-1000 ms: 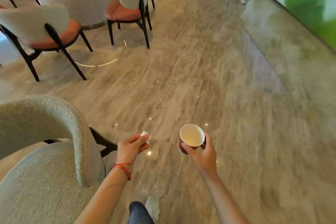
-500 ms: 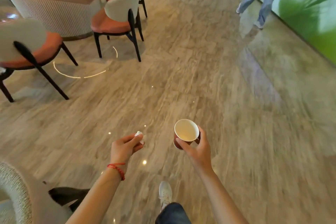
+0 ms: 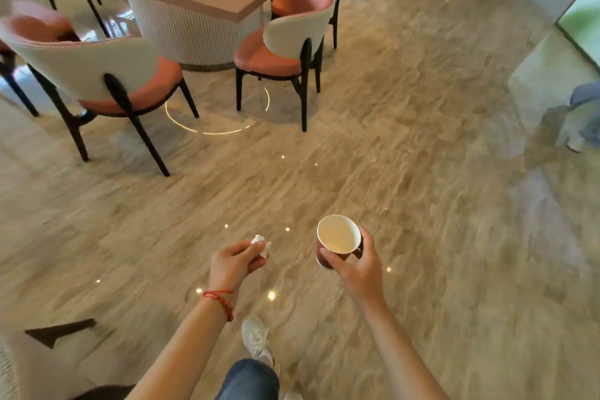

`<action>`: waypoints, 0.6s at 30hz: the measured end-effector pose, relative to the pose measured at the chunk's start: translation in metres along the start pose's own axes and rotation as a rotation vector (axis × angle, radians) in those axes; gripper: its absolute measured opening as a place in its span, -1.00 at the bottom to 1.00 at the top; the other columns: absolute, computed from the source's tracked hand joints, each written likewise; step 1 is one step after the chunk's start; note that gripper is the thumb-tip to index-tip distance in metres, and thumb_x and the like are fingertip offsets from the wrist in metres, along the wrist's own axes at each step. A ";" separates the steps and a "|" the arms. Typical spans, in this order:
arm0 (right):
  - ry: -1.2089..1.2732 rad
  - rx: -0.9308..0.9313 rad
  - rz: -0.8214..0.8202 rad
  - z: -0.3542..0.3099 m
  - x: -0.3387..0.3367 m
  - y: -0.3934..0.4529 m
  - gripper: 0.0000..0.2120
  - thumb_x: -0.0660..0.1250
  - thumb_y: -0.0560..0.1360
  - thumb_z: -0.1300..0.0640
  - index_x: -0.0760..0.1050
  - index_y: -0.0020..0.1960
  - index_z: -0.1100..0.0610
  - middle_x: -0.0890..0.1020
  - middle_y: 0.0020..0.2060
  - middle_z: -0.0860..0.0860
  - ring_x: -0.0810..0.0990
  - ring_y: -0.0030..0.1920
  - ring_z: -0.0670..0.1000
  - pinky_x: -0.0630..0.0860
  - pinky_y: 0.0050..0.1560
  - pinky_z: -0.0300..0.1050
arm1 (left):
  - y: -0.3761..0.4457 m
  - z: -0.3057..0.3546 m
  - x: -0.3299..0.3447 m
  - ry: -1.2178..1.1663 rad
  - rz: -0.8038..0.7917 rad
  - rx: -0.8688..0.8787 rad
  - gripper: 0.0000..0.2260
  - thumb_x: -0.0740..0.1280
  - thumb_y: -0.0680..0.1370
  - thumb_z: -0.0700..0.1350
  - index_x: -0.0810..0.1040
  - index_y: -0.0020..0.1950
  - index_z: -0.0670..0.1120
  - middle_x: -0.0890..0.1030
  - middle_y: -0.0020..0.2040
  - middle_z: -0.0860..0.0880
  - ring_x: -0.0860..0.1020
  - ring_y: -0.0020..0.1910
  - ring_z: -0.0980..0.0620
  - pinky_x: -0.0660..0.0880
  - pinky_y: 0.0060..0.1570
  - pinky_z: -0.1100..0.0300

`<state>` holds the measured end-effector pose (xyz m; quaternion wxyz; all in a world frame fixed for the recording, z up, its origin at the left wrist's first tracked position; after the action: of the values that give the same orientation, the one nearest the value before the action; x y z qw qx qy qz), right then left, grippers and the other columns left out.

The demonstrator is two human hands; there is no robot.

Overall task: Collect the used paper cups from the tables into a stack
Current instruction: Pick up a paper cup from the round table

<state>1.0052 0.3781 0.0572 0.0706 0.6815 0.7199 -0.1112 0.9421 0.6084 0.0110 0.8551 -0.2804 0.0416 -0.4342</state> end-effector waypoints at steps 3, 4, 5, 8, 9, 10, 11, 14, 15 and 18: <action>-0.004 -0.006 -0.068 -0.008 0.039 0.042 -0.47 0.57 0.21 0.07 0.40 0.07 -0.19 0.56 -0.01 -0.18 0.50 -0.05 -0.38 0.41 -0.18 -0.54 | 0.039 0.023 -0.010 -0.041 0.040 0.015 -0.97 0.43 0.43 -0.24 0.65 -0.21 -0.18 0.66 -0.25 -0.13 0.61 -0.27 -0.01 0.57 -0.31 0.34; -0.002 -0.013 -0.098 -0.012 0.054 0.056 -0.46 0.58 0.22 0.09 0.41 0.08 -0.18 0.56 -0.01 -0.17 0.51 -0.05 -0.37 0.42 -0.19 -0.53 | 0.051 0.032 -0.016 -0.056 0.063 0.023 -0.97 0.43 0.43 -0.25 0.65 -0.22 -0.18 0.66 -0.26 -0.12 0.60 -0.27 -0.01 0.57 -0.30 0.34; -0.006 -0.024 -0.131 -0.017 0.070 0.070 -0.45 0.58 0.23 0.12 0.41 0.08 -0.17 0.57 0.00 -0.16 0.51 -0.05 -0.37 0.42 -0.20 -0.53 | 0.063 0.041 -0.023 -0.073 0.088 0.032 -0.96 0.43 0.43 -0.25 0.65 -0.22 -0.17 0.65 -0.27 -0.12 0.60 -0.27 -0.02 0.57 -0.30 0.34; -0.032 -0.052 -0.236 -0.031 0.122 0.107 -0.43 0.59 0.25 0.22 0.39 0.09 -0.14 0.56 0.00 -0.14 0.50 -0.06 -0.38 0.41 -0.21 -0.54 | 0.093 0.066 -0.048 -0.105 0.166 0.055 -0.96 0.43 0.43 -0.24 0.65 -0.22 -0.19 0.63 -0.25 -0.15 0.59 -0.25 -0.04 0.60 -0.24 0.31; -0.039 -0.059 -0.272 -0.036 0.139 0.117 -0.43 0.58 0.26 0.23 0.39 0.10 -0.12 0.55 0.00 -0.14 0.50 -0.06 -0.39 0.41 -0.21 -0.54 | 0.102 0.074 -0.058 -0.119 0.190 0.062 -0.96 0.43 0.43 -0.23 0.65 -0.22 -0.18 0.63 -0.24 -0.15 0.59 -0.26 -0.04 0.60 -0.23 0.30; -0.046 -0.064 -0.310 -0.040 0.156 0.126 -0.43 0.58 0.26 0.24 0.38 0.12 -0.10 0.55 0.00 -0.14 0.49 -0.06 -0.40 0.41 -0.20 -0.54 | 0.109 0.080 -0.067 -0.136 0.216 0.067 -0.96 0.43 0.43 -0.23 0.65 -0.22 -0.18 0.63 -0.25 -0.15 0.59 -0.26 -0.04 0.59 -0.25 0.31; -0.049 -0.070 -0.349 -0.044 0.173 0.134 -0.42 0.58 0.26 0.24 0.38 0.14 -0.07 0.54 0.01 -0.15 0.49 -0.06 -0.41 0.42 -0.19 -0.54 | 0.116 0.086 -0.077 -0.156 0.245 0.069 -0.95 0.43 0.43 -0.23 0.65 -0.23 -0.18 0.63 -0.26 -0.15 0.59 -0.26 -0.04 0.58 -0.28 0.32; -0.057 -0.093 -0.454 -0.056 0.222 0.153 -0.40 0.58 0.27 0.22 0.37 0.19 -0.02 0.51 0.03 -0.16 0.47 -0.03 -0.43 0.42 -0.17 -0.54 | 0.130 0.101 -0.106 -0.207 0.332 0.072 -0.93 0.43 0.43 -0.24 0.65 -0.26 -0.17 0.63 -0.27 -0.14 0.58 -0.26 -0.04 0.60 -0.26 0.30; -0.072 -0.111 -0.492 -0.061 0.239 0.158 -0.39 0.58 0.26 0.20 0.36 0.19 -0.02 0.51 0.03 -0.18 0.46 -0.02 -0.43 0.41 -0.15 -0.54 | 0.134 0.106 -0.116 -0.233 0.361 0.075 -0.92 0.43 0.43 -0.25 0.65 -0.27 -0.16 0.64 -0.27 -0.12 0.58 -0.25 -0.04 0.61 -0.22 0.27; -0.095 -0.150 -0.628 -0.075 0.294 0.174 -0.42 0.59 0.25 0.19 0.38 0.13 -0.09 0.55 0.03 -0.17 0.49 0.00 -0.39 0.40 -0.10 -0.53 | 0.144 0.119 -0.148 -0.309 0.475 0.082 -0.91 0.42 0.43 -0.27 0.65 -0.27 -0.15 0.64 -0.25 -0.08 0.58 -0.23 -0.04 0.60 -0.23 0.29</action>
<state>1.1645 0.6886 0.0437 0.1162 0.4130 0.8971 -0.1058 0.9915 0.8417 0.0107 0.9396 -0.2908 -0.0422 -0.1754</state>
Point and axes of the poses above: each hand's wrist, its own y-axis towards the middle knuckle, its own x-axis out of the palm, z = x × y, the point moved 6 cm from there along y, towards the middle knuckle
